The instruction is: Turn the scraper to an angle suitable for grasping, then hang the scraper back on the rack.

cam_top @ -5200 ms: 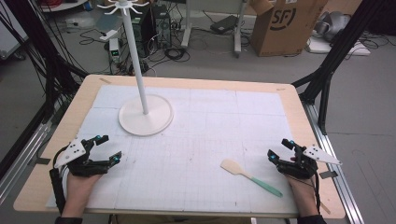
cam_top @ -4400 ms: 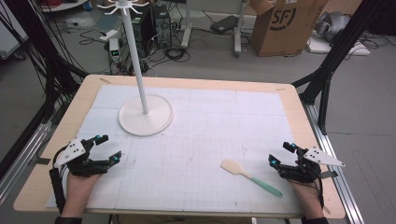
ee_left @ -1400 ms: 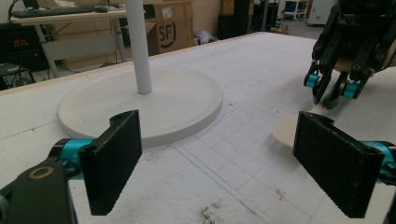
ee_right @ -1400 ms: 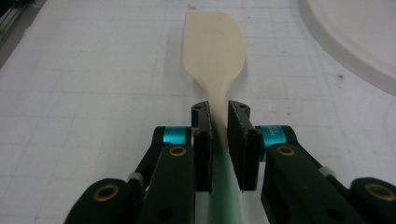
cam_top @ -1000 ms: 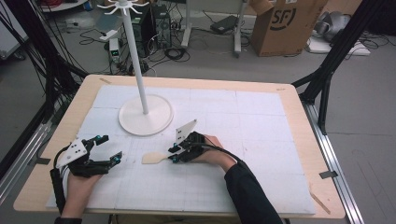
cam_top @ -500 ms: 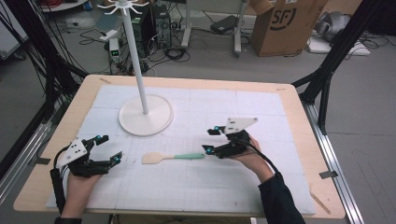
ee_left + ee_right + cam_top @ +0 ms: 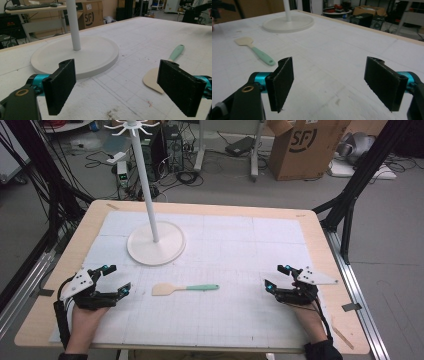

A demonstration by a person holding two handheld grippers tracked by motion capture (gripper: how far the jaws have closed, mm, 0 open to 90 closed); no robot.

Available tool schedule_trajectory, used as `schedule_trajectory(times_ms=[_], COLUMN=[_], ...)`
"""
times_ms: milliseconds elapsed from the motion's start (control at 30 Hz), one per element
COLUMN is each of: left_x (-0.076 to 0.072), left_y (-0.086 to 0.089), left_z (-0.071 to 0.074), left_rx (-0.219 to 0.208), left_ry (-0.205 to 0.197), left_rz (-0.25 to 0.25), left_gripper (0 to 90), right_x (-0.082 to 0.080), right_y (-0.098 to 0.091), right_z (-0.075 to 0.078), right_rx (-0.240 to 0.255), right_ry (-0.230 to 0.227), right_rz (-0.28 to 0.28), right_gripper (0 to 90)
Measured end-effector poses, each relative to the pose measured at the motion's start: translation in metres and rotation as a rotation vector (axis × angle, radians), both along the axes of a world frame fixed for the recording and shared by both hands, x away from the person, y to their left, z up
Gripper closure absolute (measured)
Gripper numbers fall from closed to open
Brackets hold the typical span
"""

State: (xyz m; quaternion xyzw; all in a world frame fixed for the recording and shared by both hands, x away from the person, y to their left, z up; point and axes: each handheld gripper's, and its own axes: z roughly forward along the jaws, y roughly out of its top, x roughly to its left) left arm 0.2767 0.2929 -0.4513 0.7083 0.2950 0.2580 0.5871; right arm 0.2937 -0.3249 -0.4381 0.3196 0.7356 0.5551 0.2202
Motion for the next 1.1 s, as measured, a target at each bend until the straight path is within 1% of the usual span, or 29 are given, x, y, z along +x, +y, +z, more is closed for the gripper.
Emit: schedule_trajectory(times_ms=[33,67,100,133,167,200,400,467,500,567,633,667,700,733,800,933,1000,1100], left_x=[0.0,0.0,0.0,0.001,0.001,0.001,0.001,0.002,0.002,0.002,0.003,0.003,0.004,0.004,0.005,0.01,0.014,0.021], left_y=[0.0,0.0,0.001,0.001,0.001,0.001,0.002,0.003,0.003,0.004,0.003,0.001,-0.002,-0.005,-0.014,-0.031,-0.039,-0.053], left_z=[0.0,0.0,0.0,0.0,0.0,0.0,0.0,0.0,0.0,0.001,0.003,0.006,0.009,0.013,0.019,0.028,0.031,0.036], left_rx=[-0.001,-0.002,-0.003,-0.002,-0.005,-0.006,-0.02,-0.029,-0.03,-0.043,-0.087,-0.107,-0.107,-0.092,-0.075,-0.081,-0.064,-0.02], left_ry=[0.0,0.0,0.001,0.001,0.004,0.003,0.01,0.012,0.015,0.017,0.032,0.037,0.039,0.037,0.032,0.039,0.04,0.048], left_rz=[0.0,0.002,0.002,0.001,0.003,0.003,0.01,0.011,0.009,0.026,0.029,0.022,0.009,-0.003,-0.042,-0.117,-0.136,-0.164], left_gripper=[16.2,16.2,16.2,16.2,16.2,16.2,16.5,16.5,16.4,16.0,16.0,15.6,15.2,15.1,15.0,15.0,15.0,14.8], right_x=[-0.001,-0.003,-0.004,-0.004,-0.004,-0.004,-0.005,-0.004,-0.004,-0.004,-0.003,-0.003,-0.003,-0.003,-0.003,-0.002,-0.002,-0.002], right_y=[-0.003,-0.007,-0.009,-0.009,-0.009,-0.01,-0.007,-0.007,-0.008,-0.009,-0.009,-0.009,-0.009,-0.009,-0.01,-0.011,-0.011,-0.011], right_z=[-0.003,-0.008,-0.007,-0.007,-0.007,-0.008,-0.009,-0.009,-0.009,-0.009,-0.009,-0.009,-0.009,-0.009,-0.009,-0.009,-0.009,-0.009], right_rx=[0.0,0.015,0.029,0.029,0.034,0.029,0.007,0.013,0.019,0.024,0.026,0.028,0.029,0.033,0.037,0.049,0.05,0.05], right_ry=[-0.004,0.011,0.005,0.005,-0.007,-0.001,-0.012,-0.01,-0.001,0.001,0.0,0.003,0.006,0.009,0.014,0.019,0.019,0.018], right_rz=[-0.012,-0.033,-0.036,-0.036,-0.043,-0.05,-0.042,-0.042,-0.042,-0.04,-0.039,-0.039,-0.041,-0.043,-0.042,-0.043,-0.044,-0.045], right_gripper=[21.4,20.1,20.1,20.1,20.1,20.1,20.1,20.1,20.1,20.1,20.1,20.1,20.0,20.0,20.0,20.0,20.1,20.0])
